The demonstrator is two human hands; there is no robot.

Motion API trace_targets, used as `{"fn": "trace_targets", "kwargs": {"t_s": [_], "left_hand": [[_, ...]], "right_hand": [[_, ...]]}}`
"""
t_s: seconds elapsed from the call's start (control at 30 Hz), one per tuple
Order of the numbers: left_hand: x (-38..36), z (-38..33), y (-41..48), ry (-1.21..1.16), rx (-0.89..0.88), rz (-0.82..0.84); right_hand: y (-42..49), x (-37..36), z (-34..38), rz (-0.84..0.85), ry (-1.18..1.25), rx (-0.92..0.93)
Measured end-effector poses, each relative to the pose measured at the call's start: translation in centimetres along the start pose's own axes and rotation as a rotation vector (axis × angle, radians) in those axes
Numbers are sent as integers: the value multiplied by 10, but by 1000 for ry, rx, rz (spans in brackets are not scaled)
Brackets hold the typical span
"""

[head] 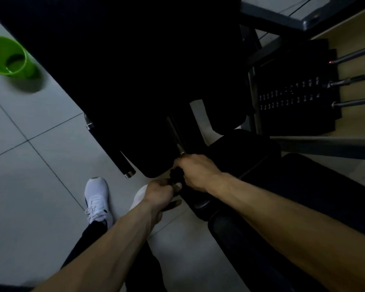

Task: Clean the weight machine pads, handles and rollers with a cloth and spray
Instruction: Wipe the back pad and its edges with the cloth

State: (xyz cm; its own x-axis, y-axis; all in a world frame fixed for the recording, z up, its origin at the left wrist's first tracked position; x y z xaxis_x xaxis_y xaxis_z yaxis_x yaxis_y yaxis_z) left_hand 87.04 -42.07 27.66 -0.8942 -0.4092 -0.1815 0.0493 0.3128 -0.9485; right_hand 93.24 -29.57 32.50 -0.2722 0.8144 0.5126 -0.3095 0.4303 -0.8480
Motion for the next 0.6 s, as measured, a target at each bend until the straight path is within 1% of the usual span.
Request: {"fn": "trace_targets", "kwargs": {"t_s": [0.03, 0.07, 0.17, 0.2, 0.23, 0.33, 0.37, 0.43, 0.5, 0.53, 0.6], "left_hand": [[-2, 0, -1, -13, 4, 8], [-3, -1, -3, -21, 5, 17], [-4, -3, -5, -30, 16, 11], [-4, -2, -4, -40, 22, 6], [-4, -1, -4, -45, 26, 4], [-4, 1, -7, -85, 41, -10], [-5, 2, -7, -109, 49, -13], [-6, 5, -11, -153, 58, -12], [-5, 7, -13, -200, 77, -25], [-3, 9, -14, -243, 99, -41], [-2, 13, -17, -348, 151, -53]], "right_hand": [[-1, -3, 3, 18, 0, 47], [2, 1, -4, 9, -13, 56], [18, 23, -46, -106, -68, -99], [19, 23, -47, -125, -90, -125], [17, 19, -36, -116, -99, -104], [7, -4, 14, -26, -69, 104], [7, -6, 19, -24, -51, 130], [14, 0, 14, -75, -55, 104], [17, 6, 14, -146, -134, 82], [16, 5, 18, -149, -142, 93], [10, 2, 18, -75, -58, 108]]}}
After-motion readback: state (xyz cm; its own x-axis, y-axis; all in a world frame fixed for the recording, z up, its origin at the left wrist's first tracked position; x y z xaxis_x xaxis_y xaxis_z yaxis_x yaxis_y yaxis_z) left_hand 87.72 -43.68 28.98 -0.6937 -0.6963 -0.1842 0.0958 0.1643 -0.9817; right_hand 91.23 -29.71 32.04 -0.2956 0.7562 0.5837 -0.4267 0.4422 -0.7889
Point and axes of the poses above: each hand's wrist, its own y-axis towards the middle knuckle, its own x-axis out of the back of the hand, z = x × y, the point moved 9 cm from there along y, towards the middle knuckle, and after that the axes turned 7 degrees about -x, right-handed, at the moved point
